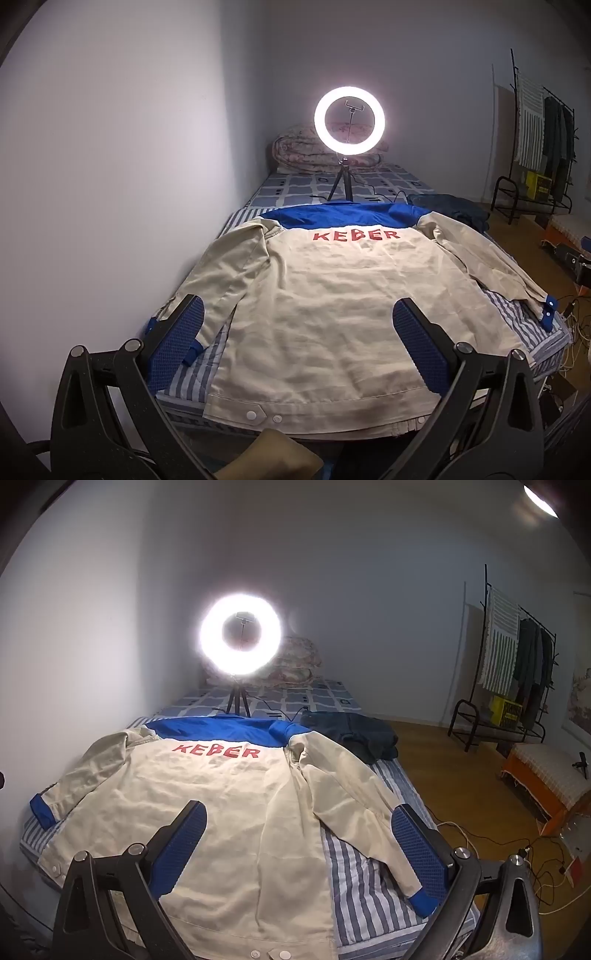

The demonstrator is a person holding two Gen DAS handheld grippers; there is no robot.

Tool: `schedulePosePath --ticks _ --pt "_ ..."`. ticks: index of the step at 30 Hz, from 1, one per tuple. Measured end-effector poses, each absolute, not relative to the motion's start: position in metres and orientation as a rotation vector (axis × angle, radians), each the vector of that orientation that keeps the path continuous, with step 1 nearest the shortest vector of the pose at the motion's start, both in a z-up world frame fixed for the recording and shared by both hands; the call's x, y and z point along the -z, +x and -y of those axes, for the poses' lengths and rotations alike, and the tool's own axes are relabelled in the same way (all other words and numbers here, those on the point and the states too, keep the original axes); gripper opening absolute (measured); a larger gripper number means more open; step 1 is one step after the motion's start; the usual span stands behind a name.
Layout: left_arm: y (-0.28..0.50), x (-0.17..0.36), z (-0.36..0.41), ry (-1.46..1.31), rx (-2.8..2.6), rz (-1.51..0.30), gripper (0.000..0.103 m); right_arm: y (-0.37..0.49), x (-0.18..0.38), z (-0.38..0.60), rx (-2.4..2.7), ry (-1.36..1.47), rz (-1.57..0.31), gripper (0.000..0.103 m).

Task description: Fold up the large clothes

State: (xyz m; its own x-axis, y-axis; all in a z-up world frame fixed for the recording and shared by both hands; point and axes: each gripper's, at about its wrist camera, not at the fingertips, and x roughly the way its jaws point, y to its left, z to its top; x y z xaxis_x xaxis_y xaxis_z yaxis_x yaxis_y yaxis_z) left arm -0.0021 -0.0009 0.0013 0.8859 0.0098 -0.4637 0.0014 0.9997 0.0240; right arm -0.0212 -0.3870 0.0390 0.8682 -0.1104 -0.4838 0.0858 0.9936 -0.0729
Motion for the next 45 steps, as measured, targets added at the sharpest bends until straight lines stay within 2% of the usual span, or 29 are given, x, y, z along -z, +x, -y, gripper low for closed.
schedulePosePath --ticks 45 --pt "0.001 -0.007 -0.004 0.014 -0.018 -0.479 0.103 -0.02 -0.038 0.387 0.105 -0.046 -0.518 0.101"
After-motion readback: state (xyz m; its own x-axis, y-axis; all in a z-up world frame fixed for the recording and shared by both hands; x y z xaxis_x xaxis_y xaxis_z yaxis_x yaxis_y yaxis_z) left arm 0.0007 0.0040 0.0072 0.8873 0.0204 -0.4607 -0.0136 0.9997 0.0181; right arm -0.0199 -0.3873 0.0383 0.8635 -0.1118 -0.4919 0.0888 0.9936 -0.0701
